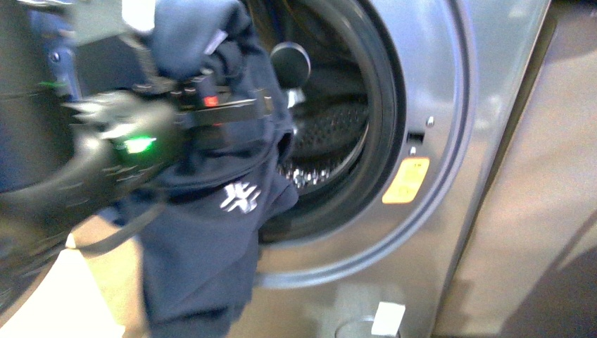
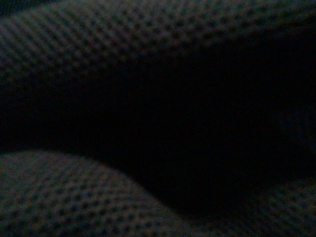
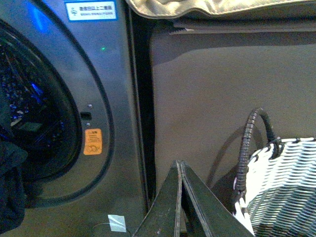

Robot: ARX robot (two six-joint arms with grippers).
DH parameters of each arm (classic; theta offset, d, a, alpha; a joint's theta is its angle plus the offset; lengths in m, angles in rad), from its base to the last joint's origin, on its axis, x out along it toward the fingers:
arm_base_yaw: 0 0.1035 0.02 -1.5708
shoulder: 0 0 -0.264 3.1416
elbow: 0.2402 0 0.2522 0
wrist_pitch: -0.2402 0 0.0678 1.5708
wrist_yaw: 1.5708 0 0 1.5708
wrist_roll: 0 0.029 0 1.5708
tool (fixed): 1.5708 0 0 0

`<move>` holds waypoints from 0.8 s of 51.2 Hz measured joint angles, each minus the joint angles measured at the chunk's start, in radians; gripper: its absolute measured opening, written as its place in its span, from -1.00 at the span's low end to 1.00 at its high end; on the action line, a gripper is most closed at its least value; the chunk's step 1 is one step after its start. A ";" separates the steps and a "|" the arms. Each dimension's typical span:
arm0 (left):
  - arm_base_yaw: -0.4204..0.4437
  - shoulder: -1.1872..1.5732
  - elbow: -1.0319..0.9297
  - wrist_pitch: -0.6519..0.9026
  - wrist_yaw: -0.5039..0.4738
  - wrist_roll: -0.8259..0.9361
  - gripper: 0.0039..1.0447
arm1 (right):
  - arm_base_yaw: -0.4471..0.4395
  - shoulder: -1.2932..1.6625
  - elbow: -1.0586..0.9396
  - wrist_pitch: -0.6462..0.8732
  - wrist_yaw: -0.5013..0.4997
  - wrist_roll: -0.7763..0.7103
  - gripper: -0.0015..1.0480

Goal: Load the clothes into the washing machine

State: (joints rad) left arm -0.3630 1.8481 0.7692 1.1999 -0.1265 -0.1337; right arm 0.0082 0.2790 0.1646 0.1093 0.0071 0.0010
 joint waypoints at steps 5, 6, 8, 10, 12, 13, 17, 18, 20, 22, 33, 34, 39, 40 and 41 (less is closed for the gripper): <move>0.011 0.054 0.061 -0.016 0.005 0.001 -0.76 | -0.004 -0.020 -0.023 0.000 -0.003 0.000 -0.95; 0.016 0.073 0.085 -0.024 0.007 0.001 -0.76 | -0.004 -0.025 -0.029 0.000 -0.003 0.000 -0.95; 0.023 0.098 0.119 -0.037 0.013 0.001 -0.76 | -0.004 -0.038 -0.042 0.000 -0.004 0.000 -0.95; 0.032 0.131 0.161 -0.053 0.017 0.001 -0.76 | -0.005 -0.049 -0.052 0.000 -0.005 0.000 -0.95; 0.039 0.156 0.196 -0.066 0.018 0.001 -0.76 | -0.005 -0.059 -0.060 0.000 -0.005 0.000 -0.95; 0.043 0.169 0.214 -0.073 0.018 0.001 -0.76 | -0.005 -0.061 -0.063 0.000 -0.005 0.000 -0.95; 0.052 0.208 0.266 -0.093 0.018 0.001 -0.76 | -0.006 -0.083 -0.074 -0.007 -0.005 0.000 -0.95; 0.054 0.213 0.270 -0.094 0.019 0.001 -0.76 | -0.006 -0.094 -0.074 -0.018 -0.005 0.000 -0.95; 0.060 0.239 0.307 -0.109 0.019 0.001 -0.76 | -0.006 -0.137 -0.076 -0.077 -0.005 0.000 -0.95; 0.066 0.272 0.352 -0.129 0.023 0.001 -0.76 | -0.006 -0.176 -0.087 -0.109 -0.006 0.000 -0.95; 0.082 0.427 0.580 -0.243 0.030 0.016 -0.76 | -0.006 -0.227 -0.107 -0.116 -0.006 0.000 -0.95; 0.084 0.446 0.611 -0.260 0.030 0.021 -0.76 | -0.006 -0.229 -0.109 -0.116 -0.006 0.000 -0.95; 0.092 0.500 0.706 -0.313 0.034 0.027 -0.76 | -0.006 -0.236 -0.117 -0.116 -0.006 0.000 -0.95; 0.092 0.505 0.717 -0.320 0.034 0.027 -0.76 | -0.006 -0.238 -0.120 -0.115 -0.006 0.000 -0.95; 0.093 0.517 0.739 -0.332 0.034 0.028 -0.76 | -0.006 -0.248 -0.126 -0.113 -0.006 0.000 -0.95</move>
State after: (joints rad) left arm -0.2695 2.3650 1.5085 0.8677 -0.0929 -0.1055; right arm 0.0021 0.0315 0.0387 -0.0032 0.0013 0.0010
